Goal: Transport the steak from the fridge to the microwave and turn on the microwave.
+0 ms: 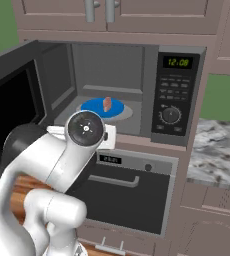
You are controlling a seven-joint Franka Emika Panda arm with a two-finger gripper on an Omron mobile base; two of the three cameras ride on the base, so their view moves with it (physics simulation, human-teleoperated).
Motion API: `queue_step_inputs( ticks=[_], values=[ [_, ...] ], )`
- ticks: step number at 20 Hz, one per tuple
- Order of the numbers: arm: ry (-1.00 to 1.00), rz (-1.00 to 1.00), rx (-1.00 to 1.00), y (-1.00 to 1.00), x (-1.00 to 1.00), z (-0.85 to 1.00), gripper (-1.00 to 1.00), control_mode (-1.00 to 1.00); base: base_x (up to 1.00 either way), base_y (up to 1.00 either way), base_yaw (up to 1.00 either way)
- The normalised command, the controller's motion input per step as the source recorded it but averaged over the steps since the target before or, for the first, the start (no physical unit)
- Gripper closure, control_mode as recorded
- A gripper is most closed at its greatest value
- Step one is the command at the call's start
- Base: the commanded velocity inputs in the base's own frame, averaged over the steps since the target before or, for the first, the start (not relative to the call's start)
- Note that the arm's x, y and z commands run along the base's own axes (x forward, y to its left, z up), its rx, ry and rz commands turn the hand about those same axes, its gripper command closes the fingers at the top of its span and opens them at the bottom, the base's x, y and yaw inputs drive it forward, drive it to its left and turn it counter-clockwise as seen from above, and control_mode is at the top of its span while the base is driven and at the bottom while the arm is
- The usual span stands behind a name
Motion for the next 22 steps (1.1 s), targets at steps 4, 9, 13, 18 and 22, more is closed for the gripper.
queue_step_inputs(
  ticks=[4, 9, 13, 18, 22],
  values=[
    [0.0, -0.1, 0.0, 0.51, -0.52, 0.03, 1.0, -1.0, 0.0, 0.0, 0.0],
    [0.03, -0.07, 0.0, 0.3, -0.46, 0.21, 1.0, -1.0, 0.0, 0.0, 0.0],
    [0.07, 0.0, 0.0, 0.02, -0.47, 0.28, 1.0, -1.0, 0.0, 0.0, 0.0],
    [0.01, 0.0, 0.0, 0.18, -0.6, 0.18, 1.0, -1.0, 0.0, 0.0, 0.0],
    [-0.02, 0.0, 0.0, 0.32, -0.51, 0.03, 1.0, -1.0, 0.0, 0.0, 0.0]
  ],
)
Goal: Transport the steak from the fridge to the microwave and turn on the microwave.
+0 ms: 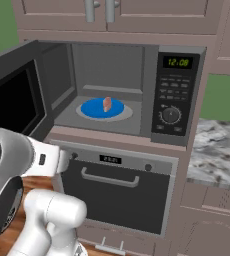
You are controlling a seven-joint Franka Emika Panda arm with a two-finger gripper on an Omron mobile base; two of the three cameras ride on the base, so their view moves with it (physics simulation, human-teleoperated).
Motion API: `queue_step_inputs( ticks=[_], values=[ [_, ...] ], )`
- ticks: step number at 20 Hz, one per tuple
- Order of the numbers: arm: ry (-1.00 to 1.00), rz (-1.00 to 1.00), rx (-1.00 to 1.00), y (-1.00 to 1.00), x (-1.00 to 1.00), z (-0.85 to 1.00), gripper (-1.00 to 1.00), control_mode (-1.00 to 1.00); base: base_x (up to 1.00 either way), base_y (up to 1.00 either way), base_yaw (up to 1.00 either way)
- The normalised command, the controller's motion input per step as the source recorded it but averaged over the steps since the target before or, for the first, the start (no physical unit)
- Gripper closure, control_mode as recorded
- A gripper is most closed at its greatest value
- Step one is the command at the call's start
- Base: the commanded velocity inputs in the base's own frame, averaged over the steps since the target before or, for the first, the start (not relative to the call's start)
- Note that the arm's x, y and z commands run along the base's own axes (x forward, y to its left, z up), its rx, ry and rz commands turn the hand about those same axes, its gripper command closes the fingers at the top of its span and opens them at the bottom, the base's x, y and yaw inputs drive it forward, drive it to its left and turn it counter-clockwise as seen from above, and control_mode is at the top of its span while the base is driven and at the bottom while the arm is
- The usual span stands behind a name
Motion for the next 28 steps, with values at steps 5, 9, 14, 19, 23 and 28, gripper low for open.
queue_step_inputs(
  ticks=[5, 9, 14, 19, 23, 28],
  values=[
    [-0.02, 0.0, 0.0, 0.28, -0.54, 0.01, 1.0, -1.0, 0.0, 0.0, 0.0],
    [-0.06, 0.0, 0.0, 0.29, -0.51, 0.0, 1.0, -1.0, 0.0, 0.0, 0.0],
    [-0.08, 0.0, 0.0, 0.32, -0.3, 0.0, 1.0, -1.0, 0.0, 0.0, 0.0],
    [-0.11, -0.01, 0.0, 0.47, 0.0, 0.0, 1.0, -1.0, 0.0, 0.0, 0.0],
    [-0.14, -0.02, 0.0, 0.47, 0.0, 0.0, 1.0, -1.0, 0.0, 0.0, 0.0],
    [-0.11, -0.03, 0.0, 0.39, 0.0, 0.0, 1.0, -1.0, 0.0, 0.0, 0.0]
  ],
)
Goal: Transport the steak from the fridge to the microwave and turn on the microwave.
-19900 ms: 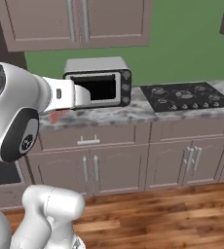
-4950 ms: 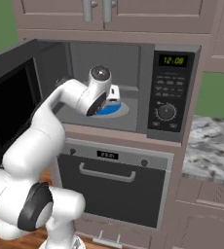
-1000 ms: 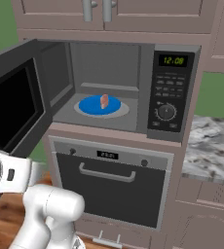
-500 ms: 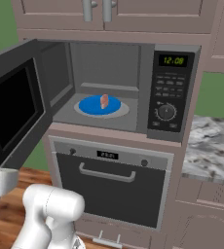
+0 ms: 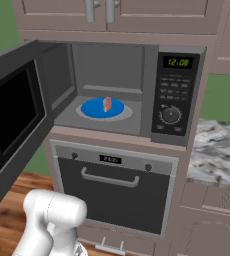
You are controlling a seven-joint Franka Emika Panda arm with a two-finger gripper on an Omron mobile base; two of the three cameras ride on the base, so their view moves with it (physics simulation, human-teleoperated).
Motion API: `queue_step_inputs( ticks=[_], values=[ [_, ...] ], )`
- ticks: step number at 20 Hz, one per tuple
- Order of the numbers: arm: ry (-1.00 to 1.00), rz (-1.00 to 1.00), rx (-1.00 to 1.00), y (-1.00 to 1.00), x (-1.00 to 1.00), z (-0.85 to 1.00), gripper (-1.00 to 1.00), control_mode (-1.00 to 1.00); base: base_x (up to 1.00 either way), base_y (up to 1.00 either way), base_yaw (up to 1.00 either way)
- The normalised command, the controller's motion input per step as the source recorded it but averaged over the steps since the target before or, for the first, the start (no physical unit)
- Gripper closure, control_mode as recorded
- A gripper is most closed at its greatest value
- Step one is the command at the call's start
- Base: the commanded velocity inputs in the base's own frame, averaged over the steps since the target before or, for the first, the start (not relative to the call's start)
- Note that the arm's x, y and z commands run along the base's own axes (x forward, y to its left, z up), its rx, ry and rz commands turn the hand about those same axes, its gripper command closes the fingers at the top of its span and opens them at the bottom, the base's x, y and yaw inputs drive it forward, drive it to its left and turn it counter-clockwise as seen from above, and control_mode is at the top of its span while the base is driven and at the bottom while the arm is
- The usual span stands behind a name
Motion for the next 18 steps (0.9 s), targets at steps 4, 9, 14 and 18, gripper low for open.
queue_step_inputs(
  ticks=[4, 9, 14, 18],
  values=[
    [-0.09, -0.04, 0.0, 0.38, 0.0, 0.0, 1.0, -1.0, 0.0, 0.0, 0.0],
    [-0.07, -0.06, 0.0, 0.38, 0.0, 0.0, 1.0, -1.0, 0.0, 0.0, 0.0],
    [-0.04, -0.07, 0.0, 0.37, 0.0, 0.0, 1.0, -1.0, 0.0, 0.0, 0.0],
    [0.0, -0.12, 0.0, 0.33, 0.16, -0.02, 1.0, -1.0, 0.0, 0.0, 0.0]
  ],
)
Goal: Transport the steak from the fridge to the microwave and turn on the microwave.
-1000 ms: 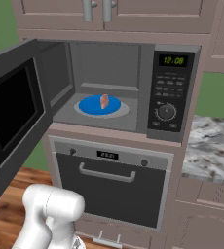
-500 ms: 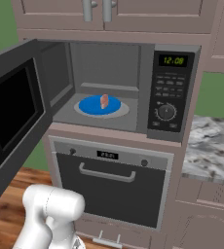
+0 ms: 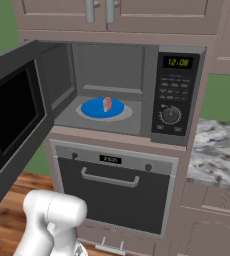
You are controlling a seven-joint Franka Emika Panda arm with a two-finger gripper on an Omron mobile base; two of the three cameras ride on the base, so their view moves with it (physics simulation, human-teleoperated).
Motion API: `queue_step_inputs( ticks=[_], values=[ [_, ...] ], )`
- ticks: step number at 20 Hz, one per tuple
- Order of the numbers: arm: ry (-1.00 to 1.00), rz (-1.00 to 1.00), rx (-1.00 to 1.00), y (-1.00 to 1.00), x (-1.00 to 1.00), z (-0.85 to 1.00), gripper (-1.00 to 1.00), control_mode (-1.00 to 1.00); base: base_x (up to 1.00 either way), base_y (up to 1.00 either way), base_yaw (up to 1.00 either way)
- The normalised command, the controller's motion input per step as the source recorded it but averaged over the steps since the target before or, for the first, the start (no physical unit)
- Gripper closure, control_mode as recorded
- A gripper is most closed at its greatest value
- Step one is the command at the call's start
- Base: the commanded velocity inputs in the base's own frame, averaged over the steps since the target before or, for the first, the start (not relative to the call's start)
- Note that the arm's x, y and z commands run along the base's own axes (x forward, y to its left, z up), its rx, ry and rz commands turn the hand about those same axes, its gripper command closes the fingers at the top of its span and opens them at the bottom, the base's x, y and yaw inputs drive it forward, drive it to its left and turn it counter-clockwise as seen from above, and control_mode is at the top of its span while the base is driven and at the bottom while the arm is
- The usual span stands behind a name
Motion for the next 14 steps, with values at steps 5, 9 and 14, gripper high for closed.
queue_step_inputs(
  ticks=[5, 9, 14],
  values=[
    [0.0, -0.14, 0.0, 0.34, 0.25, -0.03, 1.0, -1.0, 0.0, 0.0, 0.0],
    [0.0, -0.15, 0.0, 0.38, 0.24, -0.04, 1.0, -1.0, 0.0, 0.0, 0.0],
    [0.0, -0.15, 0.0, 0.34, 0.27, -0.13, 1.0, -1.0, 0.0, 0.0, 0.0]
  ],
)
